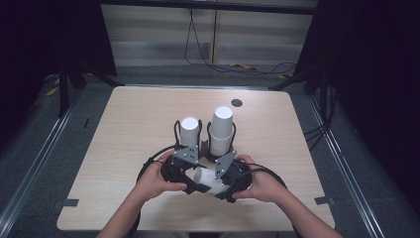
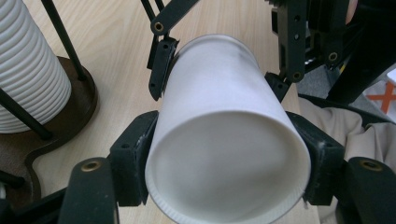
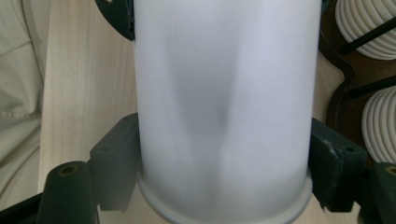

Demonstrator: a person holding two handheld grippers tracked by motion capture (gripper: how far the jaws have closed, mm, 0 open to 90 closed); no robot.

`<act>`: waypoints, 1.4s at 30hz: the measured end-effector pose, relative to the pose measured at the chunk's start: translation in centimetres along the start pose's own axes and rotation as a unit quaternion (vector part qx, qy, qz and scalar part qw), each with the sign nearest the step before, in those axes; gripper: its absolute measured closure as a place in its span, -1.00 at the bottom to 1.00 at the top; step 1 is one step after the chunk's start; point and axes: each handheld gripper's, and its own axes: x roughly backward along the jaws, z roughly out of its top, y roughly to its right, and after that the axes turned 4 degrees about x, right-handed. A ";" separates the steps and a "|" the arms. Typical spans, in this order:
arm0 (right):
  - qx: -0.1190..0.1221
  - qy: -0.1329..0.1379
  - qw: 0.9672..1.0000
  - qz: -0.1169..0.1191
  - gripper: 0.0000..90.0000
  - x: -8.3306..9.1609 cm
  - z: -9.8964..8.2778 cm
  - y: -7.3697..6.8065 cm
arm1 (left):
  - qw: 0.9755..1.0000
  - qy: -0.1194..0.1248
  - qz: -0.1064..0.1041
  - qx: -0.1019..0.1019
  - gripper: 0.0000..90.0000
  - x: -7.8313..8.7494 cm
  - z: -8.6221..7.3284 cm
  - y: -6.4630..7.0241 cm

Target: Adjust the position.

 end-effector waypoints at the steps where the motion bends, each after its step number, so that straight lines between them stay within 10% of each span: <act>1: 0.002 -0.005 1.000 -0.001 -0.51 0.0 0.0 0.0 | 1.000 0.002 0.000 -0.001 -0.28 0.0 0.1 0.0; 24: 0.008 0.005 1.000 0.007 -0.49 0.1 0.3 -0.1 | 1.000 0.001 -0.012 0.008 -0.28 -0.4 0.0 -0.1; 42: -0.033 0.047 0.998 -0.001 -0.58 0.3 -0.6 0.2 | 0.999 0.026 -0.011 0.016 -0.27 0.6 0.0 -0.3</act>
